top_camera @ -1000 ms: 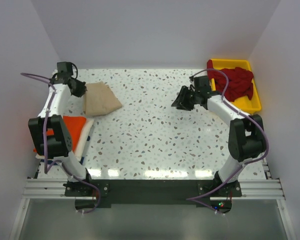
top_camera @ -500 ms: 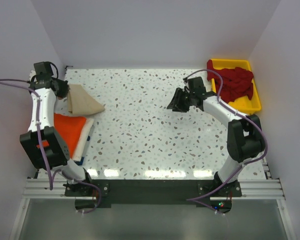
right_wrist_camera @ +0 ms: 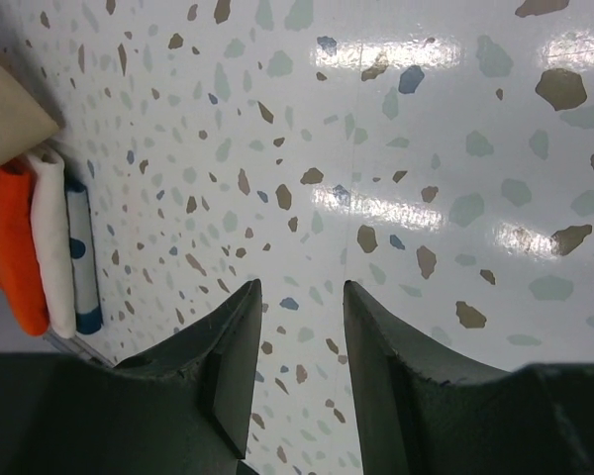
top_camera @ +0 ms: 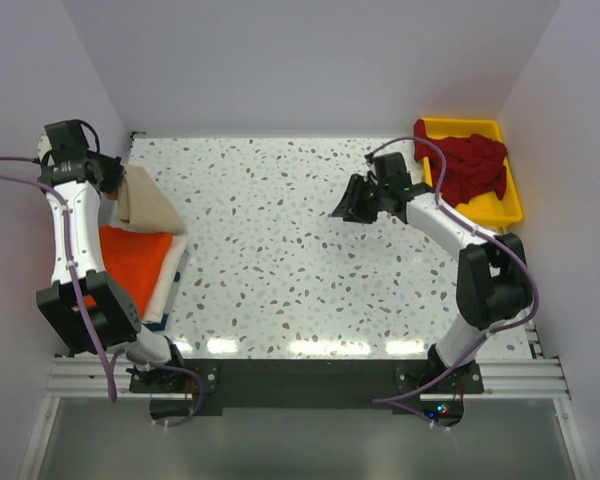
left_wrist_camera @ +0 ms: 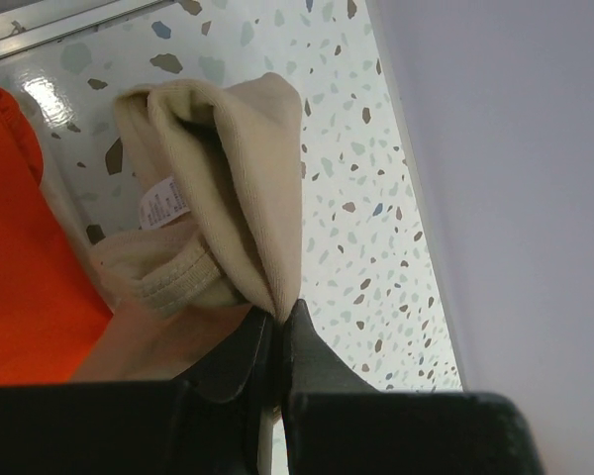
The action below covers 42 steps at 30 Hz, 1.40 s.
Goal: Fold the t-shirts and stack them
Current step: Neatly place the folded tshirt to the corner
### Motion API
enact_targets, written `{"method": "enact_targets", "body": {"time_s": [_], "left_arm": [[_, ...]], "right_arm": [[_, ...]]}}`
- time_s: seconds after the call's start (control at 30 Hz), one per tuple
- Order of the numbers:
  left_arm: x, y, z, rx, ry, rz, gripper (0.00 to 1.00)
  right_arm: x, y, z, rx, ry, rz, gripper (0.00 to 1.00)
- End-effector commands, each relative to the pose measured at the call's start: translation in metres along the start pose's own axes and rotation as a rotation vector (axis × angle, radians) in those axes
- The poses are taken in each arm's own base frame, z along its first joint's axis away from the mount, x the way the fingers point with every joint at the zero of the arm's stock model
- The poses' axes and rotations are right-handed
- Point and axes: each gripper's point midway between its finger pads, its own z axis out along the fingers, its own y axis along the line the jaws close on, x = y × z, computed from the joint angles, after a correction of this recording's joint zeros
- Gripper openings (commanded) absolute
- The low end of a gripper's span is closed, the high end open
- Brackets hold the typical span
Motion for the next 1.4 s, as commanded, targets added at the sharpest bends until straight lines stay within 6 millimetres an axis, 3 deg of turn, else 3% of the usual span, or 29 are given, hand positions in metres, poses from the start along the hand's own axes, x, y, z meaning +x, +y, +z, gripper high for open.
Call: {"method": "enact_targets", "body": {"time_s": [0.0,0.33,0.53,0.7,0.9,1.17,1.23,1.3,1.33,1.37], "left_arm": [[-0.023,-0.029,-0.040,0.122,-0.058,0.013,0.00],[-0.035,-0.037,-0.064,0.151,-0.087,0.028,0.00],[-0.036,-0.030,-0.075,0.148,-0.091,0.024,0.00],[-0.039,-0.013,-0.087,0.124,-0.124,0.019,0.00],[-0.032,0.022,-0.093,0.076,-0.137,0.010,0.00],[0.000,0.118,-0.078,-0.106,-0.134,-0.030,0.00],[0.000,0.141,-0.087,-0.162,-0.169,-0.032,0.10],[-0.008,0.155,-0.103,-0.201,-0.251,-0.027,0.71],[-0.010,0.161,-0.107,-0.218,-0.277,-0.016,0.88],[-0.013,0.158,-0.111,-0.196,-0.297,-0.004,0.99]], "right_arm": [[-0.016,0.017,-0.022,-0.023,-0.075,-0.023,0.42],[-0.016,0.021,-0.035,-0.027,-0.094,-0.027,0.42],[-0.012,0.025,-0.041,-0.034,-0.097,-0.034,0.42],[-0.006,0.027,-0.048,-0.036,-0.093,-0.048,0.42],[0.007,0.024,-0.054,-0.040,-0.076,-0.067,0.42],[0.034,0.023,-0.061,-0.030,-0.026,-0.111,0.42],[0.043,0.024,-0.061,-0.026,-0.009,-0.134,0.42],[0.048,0.024,-0.063,-0.020,-0.006,-0.149,0.42],[0.053,0.024,-0.062,-0.015,0.004,-0.160,0.42],[0.055,0.022,-0.062,-0.007,0.004,-0.162,0.42]]}}
